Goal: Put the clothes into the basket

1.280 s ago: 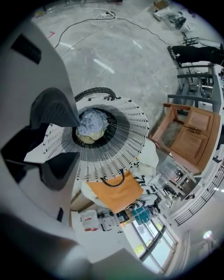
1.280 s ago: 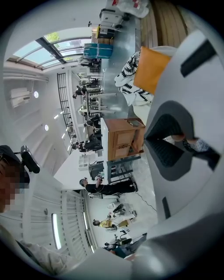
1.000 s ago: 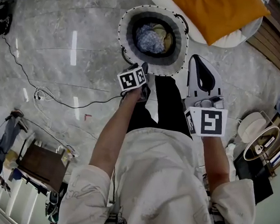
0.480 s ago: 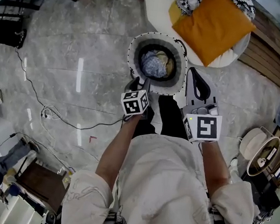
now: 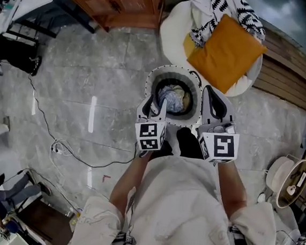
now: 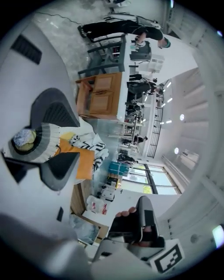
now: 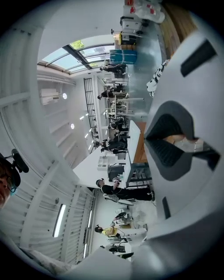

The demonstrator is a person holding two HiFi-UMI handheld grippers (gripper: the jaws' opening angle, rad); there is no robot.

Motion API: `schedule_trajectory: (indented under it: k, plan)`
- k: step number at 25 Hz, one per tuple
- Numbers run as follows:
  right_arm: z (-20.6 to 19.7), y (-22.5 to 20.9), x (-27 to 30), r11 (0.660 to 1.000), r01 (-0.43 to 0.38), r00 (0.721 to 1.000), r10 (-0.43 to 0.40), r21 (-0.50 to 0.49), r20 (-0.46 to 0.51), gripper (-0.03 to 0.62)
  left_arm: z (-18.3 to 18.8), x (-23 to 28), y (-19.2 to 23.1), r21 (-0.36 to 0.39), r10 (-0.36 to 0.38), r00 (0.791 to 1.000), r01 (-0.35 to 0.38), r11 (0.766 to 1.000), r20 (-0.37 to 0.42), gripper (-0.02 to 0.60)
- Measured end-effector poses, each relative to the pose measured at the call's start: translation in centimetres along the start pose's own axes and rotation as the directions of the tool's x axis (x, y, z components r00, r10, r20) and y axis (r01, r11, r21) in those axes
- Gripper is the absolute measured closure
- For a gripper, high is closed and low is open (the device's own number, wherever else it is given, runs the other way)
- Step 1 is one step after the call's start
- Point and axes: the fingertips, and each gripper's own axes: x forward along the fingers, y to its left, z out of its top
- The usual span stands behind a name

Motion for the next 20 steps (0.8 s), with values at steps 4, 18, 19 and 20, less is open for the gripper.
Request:
schedule_trajectory:
  k: [4,18,19,20]
  plan:
    - [2.6,-0.7,-1.1,1.000,0.019,0.998,-0.019,-0.012,0.062,0.606,4.4,-2.1,-0.4,0.092,0.021,0.994,-0.031,0.995,0.107,0.405]
    - [12.4,-5.2,-5.0,0.994,0.113,0.961,-0.105,-0.014,0.256,0.605,19.9,-10.2,-3.3,0.206,0.017,0.901,-0.118,0.971,0.434,0.410]
    - [13.1,-5.5,-5.3,0.993,0.118,0.957,-0.110,-0.015,0.267,0.605,20.8,-10.7,-3.6,0.208,0.014,0.893,-0.120,0.971,0.450,0.411]
    - [13.6,-5.8,-5.6,0.992,0.122,0.954,-0.113,-0.016,0.277,0.605,21.7,-11.2,-3.9,0.207,0.011,0.886,-0.121,0.971,0.464,0.416]
